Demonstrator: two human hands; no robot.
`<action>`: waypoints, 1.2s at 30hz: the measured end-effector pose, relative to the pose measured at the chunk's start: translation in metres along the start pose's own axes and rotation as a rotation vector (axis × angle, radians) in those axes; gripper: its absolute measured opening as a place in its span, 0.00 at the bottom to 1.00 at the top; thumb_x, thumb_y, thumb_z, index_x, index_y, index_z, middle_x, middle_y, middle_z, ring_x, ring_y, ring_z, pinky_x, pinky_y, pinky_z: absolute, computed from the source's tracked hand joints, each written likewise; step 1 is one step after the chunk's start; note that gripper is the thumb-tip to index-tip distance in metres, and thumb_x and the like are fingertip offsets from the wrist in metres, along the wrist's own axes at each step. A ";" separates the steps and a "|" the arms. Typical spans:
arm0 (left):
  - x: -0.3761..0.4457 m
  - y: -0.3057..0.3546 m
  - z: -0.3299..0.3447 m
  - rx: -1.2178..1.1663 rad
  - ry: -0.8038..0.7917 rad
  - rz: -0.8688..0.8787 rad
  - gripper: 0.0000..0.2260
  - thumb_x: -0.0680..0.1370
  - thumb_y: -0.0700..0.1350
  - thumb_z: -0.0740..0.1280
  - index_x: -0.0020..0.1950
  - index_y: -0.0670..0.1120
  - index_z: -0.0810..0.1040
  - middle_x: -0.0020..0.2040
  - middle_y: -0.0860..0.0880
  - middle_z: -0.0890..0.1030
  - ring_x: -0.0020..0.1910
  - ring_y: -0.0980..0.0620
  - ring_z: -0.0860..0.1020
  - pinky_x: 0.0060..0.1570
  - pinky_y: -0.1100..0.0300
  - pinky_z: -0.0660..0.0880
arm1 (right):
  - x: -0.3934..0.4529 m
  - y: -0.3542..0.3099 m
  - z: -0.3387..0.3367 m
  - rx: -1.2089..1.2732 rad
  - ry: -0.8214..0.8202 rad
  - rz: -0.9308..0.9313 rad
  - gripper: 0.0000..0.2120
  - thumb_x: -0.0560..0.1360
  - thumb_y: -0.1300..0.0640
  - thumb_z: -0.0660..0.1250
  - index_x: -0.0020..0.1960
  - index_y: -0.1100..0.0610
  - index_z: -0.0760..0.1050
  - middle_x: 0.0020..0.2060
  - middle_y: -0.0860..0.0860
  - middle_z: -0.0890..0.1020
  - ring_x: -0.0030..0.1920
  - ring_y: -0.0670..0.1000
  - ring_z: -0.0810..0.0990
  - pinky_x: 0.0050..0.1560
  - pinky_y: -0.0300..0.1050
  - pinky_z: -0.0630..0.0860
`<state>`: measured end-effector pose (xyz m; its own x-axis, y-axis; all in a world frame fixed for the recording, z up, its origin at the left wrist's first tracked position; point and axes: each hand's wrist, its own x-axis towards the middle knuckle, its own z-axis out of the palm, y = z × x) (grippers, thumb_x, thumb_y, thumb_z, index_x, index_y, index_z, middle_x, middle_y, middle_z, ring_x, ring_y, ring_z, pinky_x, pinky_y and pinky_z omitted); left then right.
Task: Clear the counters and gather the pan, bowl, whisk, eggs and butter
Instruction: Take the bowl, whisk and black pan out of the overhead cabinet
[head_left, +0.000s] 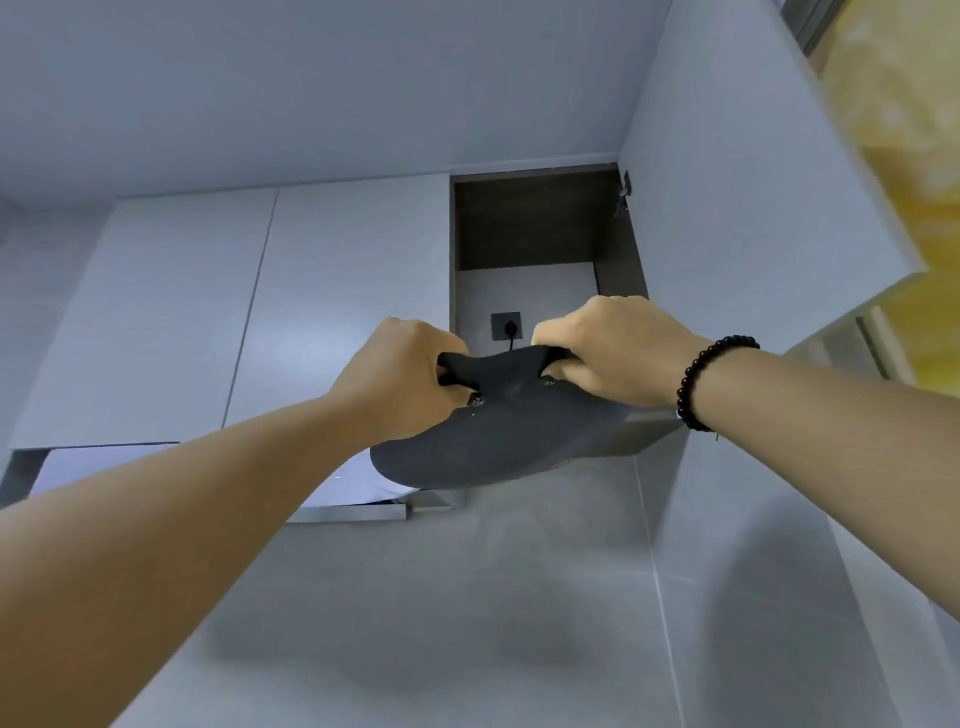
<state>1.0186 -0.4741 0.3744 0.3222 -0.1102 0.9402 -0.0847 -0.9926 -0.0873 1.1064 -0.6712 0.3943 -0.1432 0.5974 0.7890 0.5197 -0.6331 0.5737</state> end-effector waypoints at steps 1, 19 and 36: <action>-0.002 0.002 0.000 0.011 -0.020 -0.004 0.06 0.72 0.41 0.73 0.36 0.50 0.80 0.33 0.47 0.80 0.37 0.46 0.77 0.36 0.53 0.77 | -0.005 -0.001 0.004 0.038 0.002 0.022 0.07 0.79 0.52 0.61 0.53 0.51 0.75 0.41 0.49 0.79 0.38 0.50 0.70 0.34 0.42 0.63; 0.022 0.057 0.063 -0.142 -0.335 -0.012 0.07 0.70 0.42 0.76 0.43 0.50 0.80 0.38 0.49 0.82 0.39 0.50 0.80 0.38 0.61 0.78 | -0.090 0.063 0.037 0.649 0.755 1.109 0.21 0.74 0.58 0.68 0.63 0.59 0.65 0.58 0.53 0.72 0.52 0.52 0.75 0.48 0.40 0.70; 0.049 0.053 0.112 -0.132 -0.425 -0.015 0.09 0.70 0.43 0.77 0.46 0.50 0.81 0.39 0.51 0.82 0.40 0.52 0.81 0.34 0.68 0.72 | -0.081 0.121 0.075 0.674 0.939 1.085 0.33 0.78 0.60 0.63 0.76 0.61 0.50 0.74 0.58 0.60 0.74 0.55 0.59 0.73 0.43 0.59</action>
<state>1.1352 -0.5376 0.3790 0.6809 -0.1343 0.7200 -0.1877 -0.9822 -0.0057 1.2439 -0.7592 0.3839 0.2137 -0.6402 0.7379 0.9434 -0.0609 -0.3261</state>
